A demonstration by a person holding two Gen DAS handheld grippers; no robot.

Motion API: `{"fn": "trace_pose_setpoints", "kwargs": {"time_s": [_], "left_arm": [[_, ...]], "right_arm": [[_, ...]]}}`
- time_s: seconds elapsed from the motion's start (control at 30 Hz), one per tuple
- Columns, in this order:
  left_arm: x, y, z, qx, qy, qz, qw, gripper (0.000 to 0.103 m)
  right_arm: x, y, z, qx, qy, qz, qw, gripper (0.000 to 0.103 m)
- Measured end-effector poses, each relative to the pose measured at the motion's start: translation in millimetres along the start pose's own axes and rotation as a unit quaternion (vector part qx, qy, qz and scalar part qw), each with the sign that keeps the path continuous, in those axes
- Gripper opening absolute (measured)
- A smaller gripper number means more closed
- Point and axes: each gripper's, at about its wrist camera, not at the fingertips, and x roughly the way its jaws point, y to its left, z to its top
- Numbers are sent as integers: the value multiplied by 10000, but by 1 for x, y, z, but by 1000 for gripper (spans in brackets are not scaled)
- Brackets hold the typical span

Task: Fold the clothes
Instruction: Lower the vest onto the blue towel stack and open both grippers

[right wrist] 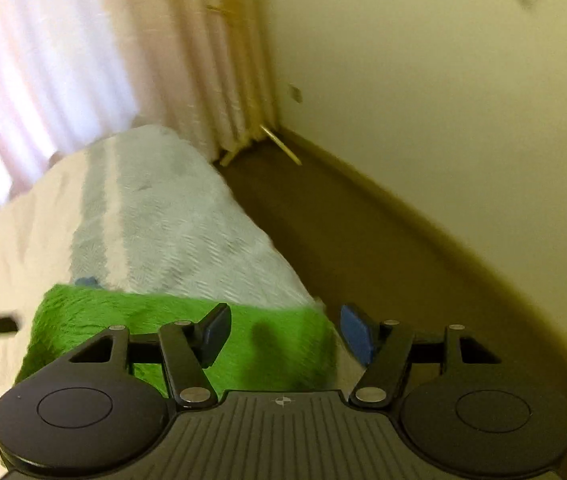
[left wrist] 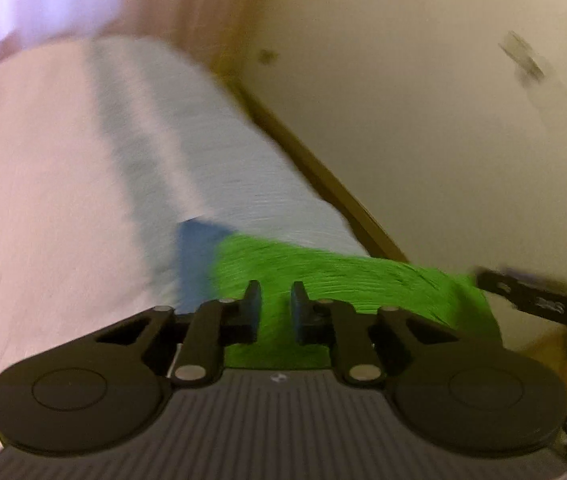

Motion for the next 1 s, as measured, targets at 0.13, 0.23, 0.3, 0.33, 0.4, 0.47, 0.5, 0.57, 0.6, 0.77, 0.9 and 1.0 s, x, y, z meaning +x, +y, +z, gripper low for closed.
{"fn": "trace_pose_setpoints", "kwargs": {"time_s": [0.13,0.23,0.3,0.33,0.4,0.47,0.5,0.57,0.6,0.77,0.9,1.0], "left_arm": [[41,-39,2,755,327,-174,9965,7],[70,-44,-11,1009,499,189,9935,4],[78,-38,-19,878,483,285,9946,3],[79,-37,-21,794,466,293,9953,3],[75,-42,-17,838,454,308,9950,3],[60,-47,-13,889,309,310,9951,2],[54,-46,-10,885,158,340,9954,3],[46,-35,-2,790,-62,488,9957,2],[42,-30,1,740,-171,563,9955,2],[61,-7,-13,818,55,710,9941,3],[34,-1,-16,509,-69,577,9970,3],[7,-1,-23,330,-171,476,9982,1]], "right_arm": [[24,35,-10,-542,53,178,9984,64],[52,44,-28,-977,275,-78,9948,64],[62,47,-39,-1357,371,-177,9899,64],[64,46,-41,-1444,384,-177,9886,64],[62,42,-40,-1382,388,-119,9896,64],[52,36,-34,-1153,313,-100,9928,64],[49,35,-31,-1036,251,-85,9943,64],[40,32,-26,-861,155,-59,9961,64],[38,32,-24,-807,150,-68,9966,64],[65,30,-34,-1017,470,-197,9935,64],[44,26,-33,-802,387,-116,9960,64],[14,24,-36,-586,193,115,9980,64]]}}
